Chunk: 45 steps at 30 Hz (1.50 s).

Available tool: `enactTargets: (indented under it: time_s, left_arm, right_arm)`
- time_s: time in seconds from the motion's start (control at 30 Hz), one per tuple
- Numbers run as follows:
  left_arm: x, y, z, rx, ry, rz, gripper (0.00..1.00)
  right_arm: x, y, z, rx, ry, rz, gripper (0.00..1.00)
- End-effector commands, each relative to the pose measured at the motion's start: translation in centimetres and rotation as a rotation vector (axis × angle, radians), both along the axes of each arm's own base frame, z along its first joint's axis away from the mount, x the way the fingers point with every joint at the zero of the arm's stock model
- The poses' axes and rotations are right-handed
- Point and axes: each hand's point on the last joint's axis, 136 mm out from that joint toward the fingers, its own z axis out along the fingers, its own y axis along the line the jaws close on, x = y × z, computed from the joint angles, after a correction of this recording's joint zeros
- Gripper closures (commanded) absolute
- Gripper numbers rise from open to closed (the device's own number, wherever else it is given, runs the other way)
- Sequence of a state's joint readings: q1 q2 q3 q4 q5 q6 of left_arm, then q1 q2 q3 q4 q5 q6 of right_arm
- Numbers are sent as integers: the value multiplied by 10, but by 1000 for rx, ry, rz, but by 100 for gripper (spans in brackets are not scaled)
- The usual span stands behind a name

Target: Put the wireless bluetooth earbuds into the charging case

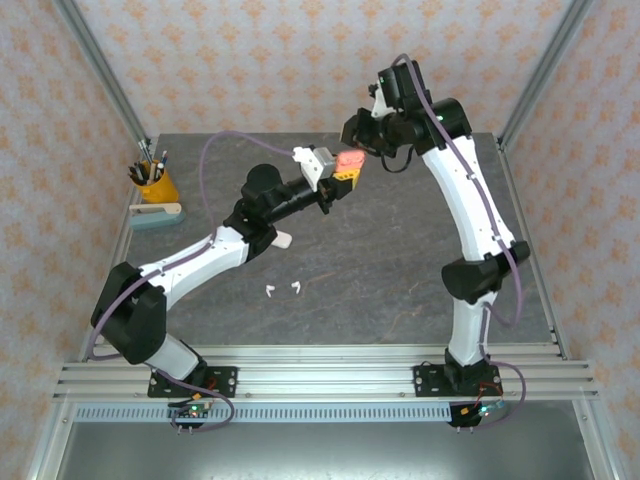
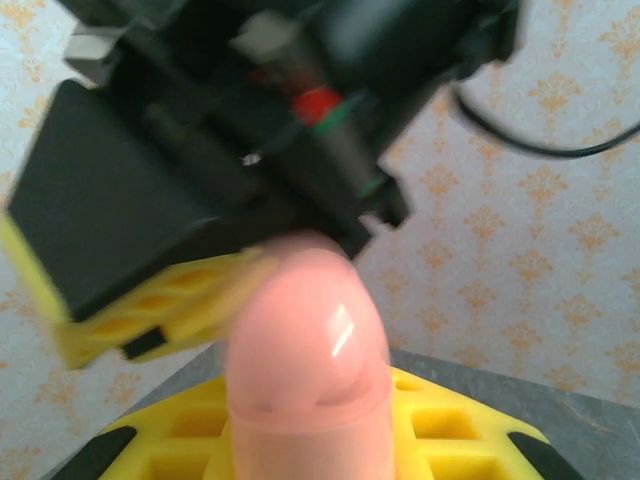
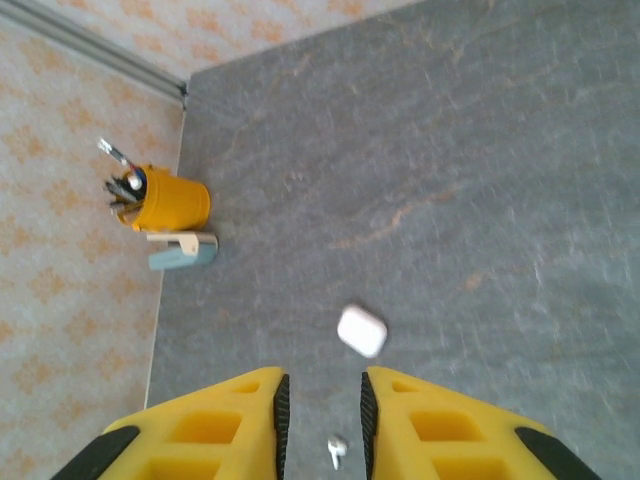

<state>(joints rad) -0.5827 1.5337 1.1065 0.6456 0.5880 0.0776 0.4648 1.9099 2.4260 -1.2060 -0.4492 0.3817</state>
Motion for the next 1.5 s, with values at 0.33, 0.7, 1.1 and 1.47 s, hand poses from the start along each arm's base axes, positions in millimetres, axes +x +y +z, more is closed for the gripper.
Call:
enactTargets:
  time_s: [0.33, 0.7, 1.1, 1.47]
  left_arm:
    - [23, -5, -4, -62, 104, 36, 100]
    - [97, -37, -148, -117, 828, 179, 100]
    - [149, -95, -266, -32, 1364, 244, 100]
    - [172, -84, -331, -73, 1564, 368, 97]
  right_arm:
    - [-22, -112, 23, -60, -130, -373, 71]
    - [-8, -145, -52, -108, -13, -508, 71]
    - [-11, -152, -112, -161, 91, -537, 71]
    - [-11, -150, -124, -165, 120, -536, 72]
